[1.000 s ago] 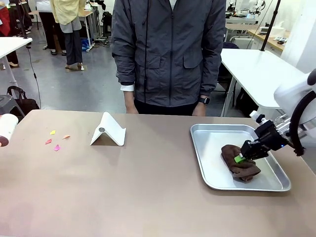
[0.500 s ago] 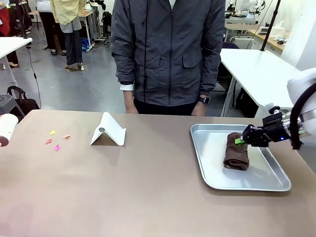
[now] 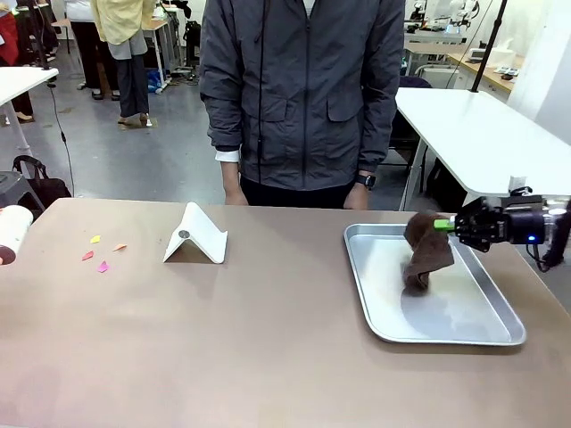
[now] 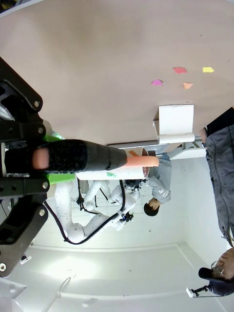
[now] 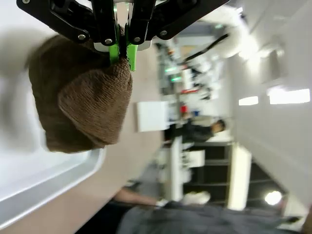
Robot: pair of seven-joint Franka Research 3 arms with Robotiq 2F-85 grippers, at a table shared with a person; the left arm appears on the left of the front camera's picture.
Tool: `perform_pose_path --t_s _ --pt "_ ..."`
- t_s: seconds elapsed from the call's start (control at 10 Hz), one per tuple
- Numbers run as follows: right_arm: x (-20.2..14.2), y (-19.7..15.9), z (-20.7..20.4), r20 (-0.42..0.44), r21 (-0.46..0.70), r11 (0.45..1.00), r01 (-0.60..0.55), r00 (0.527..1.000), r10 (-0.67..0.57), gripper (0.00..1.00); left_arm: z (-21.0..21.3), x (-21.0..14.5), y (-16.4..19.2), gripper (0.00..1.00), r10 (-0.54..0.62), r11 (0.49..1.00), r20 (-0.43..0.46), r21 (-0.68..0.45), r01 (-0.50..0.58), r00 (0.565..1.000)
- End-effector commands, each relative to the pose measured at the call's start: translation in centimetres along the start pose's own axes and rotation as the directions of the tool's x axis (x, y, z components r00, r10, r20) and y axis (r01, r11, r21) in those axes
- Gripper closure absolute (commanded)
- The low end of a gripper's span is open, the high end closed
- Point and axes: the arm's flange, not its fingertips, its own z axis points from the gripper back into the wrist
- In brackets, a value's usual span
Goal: Clean the surface of the table.
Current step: If a person points to the right, clean the right side of the table with your right hand, and if they point to the left, clean the left side with your left hand.
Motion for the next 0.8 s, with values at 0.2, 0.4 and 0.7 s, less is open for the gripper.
perform_pose_path --t_s 0.2,0.4,0.7 --pt "1.1 -1.5 4.7 -0.276 0.336 0.928 0.158 0.959 -0.064 0.94 0.0 -0.3 -0.4 1.0 -0.017 1.0 -0.004 -0.016 0.017 1.0" --pt "0.8 -1.9 7.8 -0.374 0.361 0.906 0.22 0.925 -0.075 0.94 0.0 -0.3 -0.4 1.0 -0.017 1.0 -0.004 -0.016 0.017 1.0" --pt "0.1 -4.0 13.2 -0.275 0.412 0.888 0.202 0.957 -0.09 0.94 0.0 -0.3 -0.4 1.0 -0.017 1.0 -0.004 -0.016 0.017 1.0"
